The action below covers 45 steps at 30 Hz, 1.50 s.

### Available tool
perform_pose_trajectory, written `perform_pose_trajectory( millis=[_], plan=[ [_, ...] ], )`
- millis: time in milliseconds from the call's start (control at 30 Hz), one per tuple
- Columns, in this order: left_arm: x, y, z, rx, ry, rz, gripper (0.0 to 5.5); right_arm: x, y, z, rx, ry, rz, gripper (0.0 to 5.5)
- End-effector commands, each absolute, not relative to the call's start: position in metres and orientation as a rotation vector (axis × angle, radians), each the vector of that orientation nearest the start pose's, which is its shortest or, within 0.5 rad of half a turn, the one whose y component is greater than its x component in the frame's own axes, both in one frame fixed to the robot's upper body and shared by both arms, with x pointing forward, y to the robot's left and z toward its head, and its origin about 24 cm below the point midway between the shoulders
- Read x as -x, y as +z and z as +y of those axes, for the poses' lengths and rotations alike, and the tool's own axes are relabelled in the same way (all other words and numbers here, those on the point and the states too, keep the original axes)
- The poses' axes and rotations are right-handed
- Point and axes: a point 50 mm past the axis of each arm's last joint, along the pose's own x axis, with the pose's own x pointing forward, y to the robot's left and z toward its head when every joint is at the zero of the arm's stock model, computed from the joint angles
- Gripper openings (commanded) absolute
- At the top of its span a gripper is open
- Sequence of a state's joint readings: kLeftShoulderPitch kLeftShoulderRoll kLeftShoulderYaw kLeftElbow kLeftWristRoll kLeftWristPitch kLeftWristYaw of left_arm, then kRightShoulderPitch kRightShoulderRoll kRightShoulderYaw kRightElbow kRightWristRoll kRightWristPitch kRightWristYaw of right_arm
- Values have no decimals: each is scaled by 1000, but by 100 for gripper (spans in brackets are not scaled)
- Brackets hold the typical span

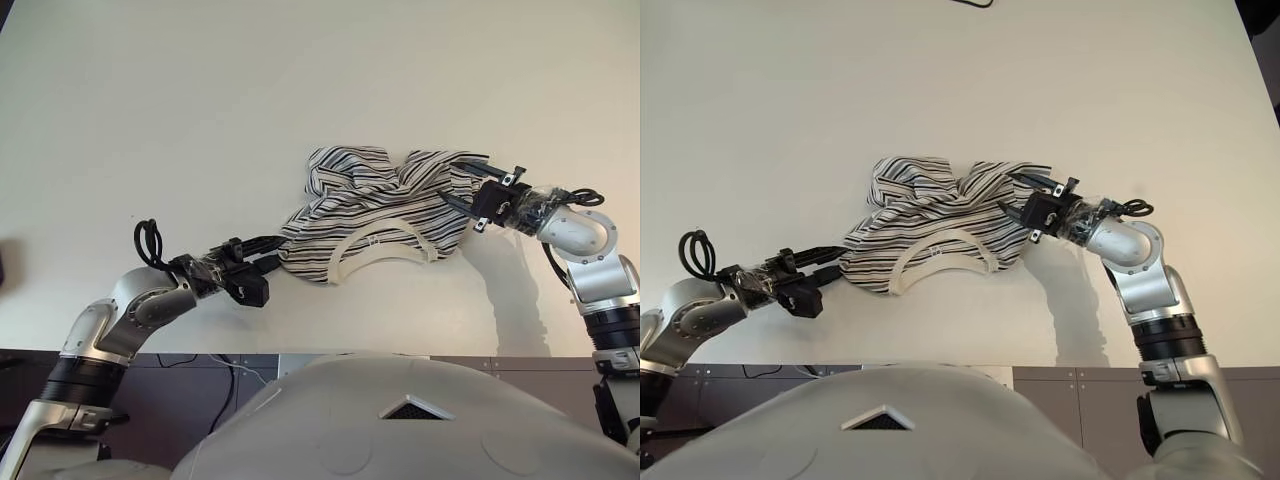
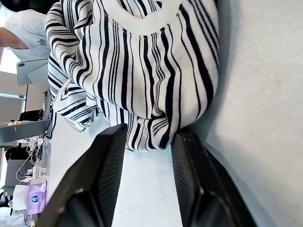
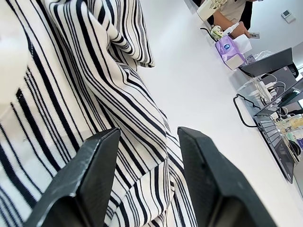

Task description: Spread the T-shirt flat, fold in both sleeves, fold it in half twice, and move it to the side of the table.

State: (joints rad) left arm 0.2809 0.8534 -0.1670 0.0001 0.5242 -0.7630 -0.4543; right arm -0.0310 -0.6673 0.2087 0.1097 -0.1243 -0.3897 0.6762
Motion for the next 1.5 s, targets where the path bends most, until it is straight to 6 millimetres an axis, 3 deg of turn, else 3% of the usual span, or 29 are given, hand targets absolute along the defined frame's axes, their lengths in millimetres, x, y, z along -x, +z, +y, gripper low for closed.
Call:
perform_pose_trajectory(
  millis=[33, 200, 300, 433, 533, 833, 967, 1200, 1367, 1500],
  plan=[
    [-157, 19, 215, -1238, -1209, -56, 135, -236, 49, -196, 839, 973, 18, 228],
    [-152, 11, 212, -1209, -1254, -56, 58, -235, 52, -204, 857, 997, 13, 228],
    [-147, 11, 216, -1184, -1238, -38, 15, -222, 50, -227, 937, 1080, 38, 228],
    [-143, 15, 217, -1146, -1208, -27, 12, -211, 51, -253, 1013, 1158, 81, 228],
    [-139, 16, 215, -1132, -1212, -19, 12, -205, 44, -260, 1075, 1208, 93, 228],
    [-144, 17, 206, -1087, -1192, -27, 12, -208, 19, -248, 1110, 1166, 43, 228],
    [-154, 20, 213, -1109, -1169, -26, 12, -213, 19, -249, 1118, 1141, 29, 228],
    [-165, 26, 218, -1094, -1139, -30, 12, -213, 9, -229, 1096, 1167, -26, 228],
    [-168, 30, 219, -1077, -1122, -28, 12, -215, 17, -237, 1121, 1162, -40, 228],
    [-169, 30, 224, -1081, -1116, 2, 12, -233, 43, -222, 964, 1049, -155, 228]
  ],
)
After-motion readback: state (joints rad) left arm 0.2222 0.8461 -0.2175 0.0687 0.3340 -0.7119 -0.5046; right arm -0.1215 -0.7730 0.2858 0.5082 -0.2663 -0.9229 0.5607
